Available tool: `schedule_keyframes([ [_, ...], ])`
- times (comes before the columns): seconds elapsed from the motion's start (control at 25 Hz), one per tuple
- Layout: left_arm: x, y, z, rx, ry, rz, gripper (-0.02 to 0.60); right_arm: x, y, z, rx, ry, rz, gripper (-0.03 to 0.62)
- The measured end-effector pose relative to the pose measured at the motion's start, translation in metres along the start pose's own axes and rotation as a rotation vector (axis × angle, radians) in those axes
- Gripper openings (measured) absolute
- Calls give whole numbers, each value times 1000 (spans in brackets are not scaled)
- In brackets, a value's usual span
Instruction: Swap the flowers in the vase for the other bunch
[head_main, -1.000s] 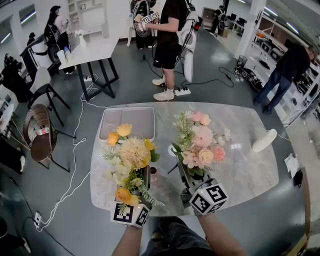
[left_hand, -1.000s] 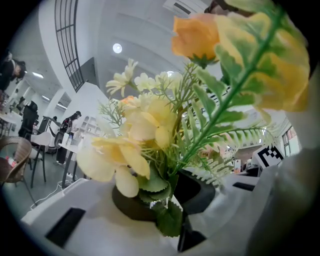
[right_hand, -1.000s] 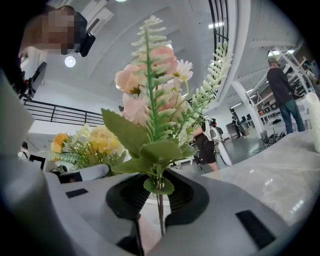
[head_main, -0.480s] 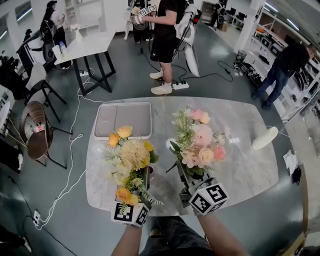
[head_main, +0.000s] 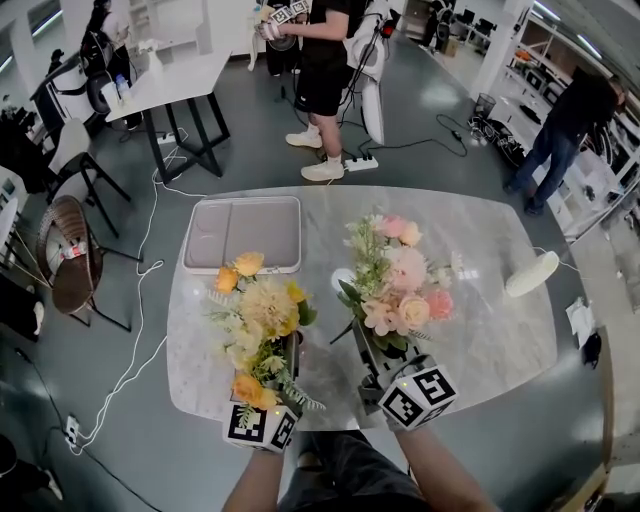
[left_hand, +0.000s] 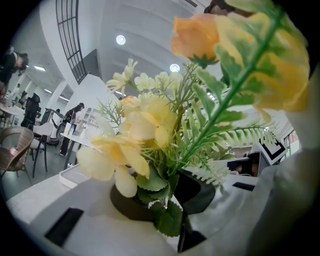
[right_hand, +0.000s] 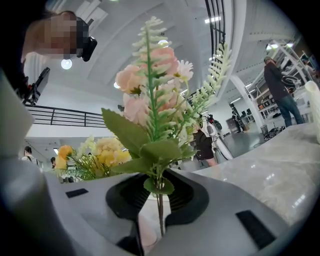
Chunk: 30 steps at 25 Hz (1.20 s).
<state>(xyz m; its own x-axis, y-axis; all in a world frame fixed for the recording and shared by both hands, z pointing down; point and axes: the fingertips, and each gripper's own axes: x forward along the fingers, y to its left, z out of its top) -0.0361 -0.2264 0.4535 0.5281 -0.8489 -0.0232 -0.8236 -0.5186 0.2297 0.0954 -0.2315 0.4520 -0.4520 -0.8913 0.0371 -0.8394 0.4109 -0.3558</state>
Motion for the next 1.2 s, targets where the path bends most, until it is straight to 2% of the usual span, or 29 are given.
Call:
schedule_keyframes([
  [0.32, 1, 1, -8, -1, 8, 2, 84, 1, -2, -5, 12, 14, 11, 84],
  [0.76, 1, -4, -16, 40, 24, -17, 107, -2, -6, -8, 27, 20, 11, 84],
  [1.2, 0, -8, -21, 84, 58, -39, 193, -1, -5, -8, 32, 21, 19, 84],
])
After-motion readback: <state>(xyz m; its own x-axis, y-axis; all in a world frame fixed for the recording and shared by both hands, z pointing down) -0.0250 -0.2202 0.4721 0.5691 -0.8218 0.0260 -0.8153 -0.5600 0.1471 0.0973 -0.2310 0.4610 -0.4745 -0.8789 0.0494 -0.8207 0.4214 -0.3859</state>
